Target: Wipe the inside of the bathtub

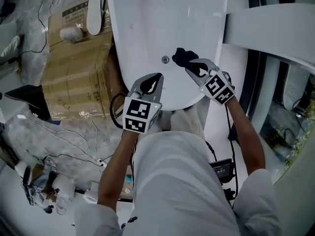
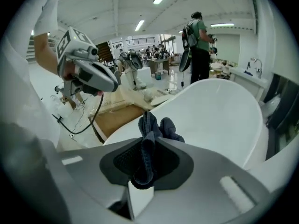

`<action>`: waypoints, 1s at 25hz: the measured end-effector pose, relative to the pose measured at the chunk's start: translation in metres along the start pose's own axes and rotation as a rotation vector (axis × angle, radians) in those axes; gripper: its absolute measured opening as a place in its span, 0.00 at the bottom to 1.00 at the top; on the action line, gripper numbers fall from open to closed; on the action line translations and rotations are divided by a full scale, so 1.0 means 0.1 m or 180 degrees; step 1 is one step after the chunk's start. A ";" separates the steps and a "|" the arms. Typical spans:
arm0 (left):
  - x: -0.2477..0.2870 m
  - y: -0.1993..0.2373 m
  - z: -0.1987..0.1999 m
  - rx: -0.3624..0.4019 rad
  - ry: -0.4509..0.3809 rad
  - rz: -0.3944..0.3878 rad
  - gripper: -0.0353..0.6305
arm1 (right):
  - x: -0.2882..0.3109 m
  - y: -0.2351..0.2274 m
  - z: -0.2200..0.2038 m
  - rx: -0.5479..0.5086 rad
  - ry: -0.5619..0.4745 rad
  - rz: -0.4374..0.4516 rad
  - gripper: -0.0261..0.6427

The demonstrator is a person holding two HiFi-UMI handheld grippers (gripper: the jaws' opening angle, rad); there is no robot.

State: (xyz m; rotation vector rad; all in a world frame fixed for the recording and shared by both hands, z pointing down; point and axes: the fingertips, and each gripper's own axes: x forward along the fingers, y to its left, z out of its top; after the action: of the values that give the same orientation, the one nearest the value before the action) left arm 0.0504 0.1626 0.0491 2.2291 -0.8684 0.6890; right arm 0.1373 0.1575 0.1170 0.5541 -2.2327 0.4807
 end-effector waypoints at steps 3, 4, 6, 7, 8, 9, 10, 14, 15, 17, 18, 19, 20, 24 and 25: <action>-0.30 -0.09 0.19 -0.0032 -0.0128 0.0011 0.05 | -0.39 0.04 0.41 0.0103 -0.0302 -0.0143 0.14; -0.39 -0.11 0.27 -0.0016 -0.0183 0.0023 0.05 | -0.51 0.04 0.55 0.0122 -0.0414 -0.0193 0.14; -0.56 -0.19 0.41 0.0057 -0.0289 0.0039 0.05 | -0.75 0.08 0.80 0.0127 -0.0619 -0.0274 0.14; -0.65 -0.25 0.47 0.0099 -0.0337 0.0032 0.05 | -0.86 0.11 0.90 0.0128 -0.0699 -0.0297 0.14; -0.73 -0.31 0.52 0.0145 -0.0384 0.0025 0.05 | -0.97 0.15 0.97 0.0125 -0.0760 -0.0315 0.14; -0.81 -0.36 0.58 0.0197 -0.0433 0.0033 0.05 | -1.07 0.17 1.04 0.0115 -0.0806 -0.0333 0.14; -0.89 -0.39 0.63 0.0252 -0.0482 0.0063 0.05 | -1.16 0.19 1.11 0.0092 -0.0843 -0.0354 0.14; -1.24 -0.50 0.81 0.0350 -0.0676 0.0141 0.05 | -1.48 0.29 1.35 -0.0112 -0.0956 -0.0493 0.14; -1.31 -0.54 0.84 0.0367 -0.0709 0.0134 0.05 | -1.57 0.32 1.39 -0.0165 -0.0978 -0.0531 0.14; -1.41 -0.62 0.92 0.0412 -0.0756 0.0120 0.05 | -1.76 0.37 1.49 -0.0244 -0.1046 -0.0577 0.14; -1.45 -0.66 0.97 0.0435 -0.0777 0.0117 0.05 | -1.85 0.41 1.54 -0.0259 -0.1100 -0.0586 0.14; -1.49 -0.71 1.01 0.0455 -0.0801 0.0115 0.05 | -1.94 0.45 1.59 -0.0254 -0.1171 -0.0589 0.14; -1.53 -0.76 1.07 0.0474 -0.0833 0.0108 0.05 | -2.04 0.50 1.63 -0.0234 -0.1257 -0.0592 0.14; -1.63 -1.02 1.28 0.0520 -0.1002 0.0046 0.05 | -2.38 0.71 1.77 -0.0302 -0.1565 -0.0610 0.13; -1.65 -1.09 1.32 0.0526 -0.1034 0.0032 0.05 | -2.45 0.75 1.81 -0.0293 -0.1635 -0.0599 0.13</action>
State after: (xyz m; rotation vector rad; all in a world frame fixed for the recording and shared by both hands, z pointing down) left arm 0.0540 0.1955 -0.1864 2.5320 -1.0098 0.4204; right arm 0.1396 0.1880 -0.1952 0.9093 -2.6316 0.1436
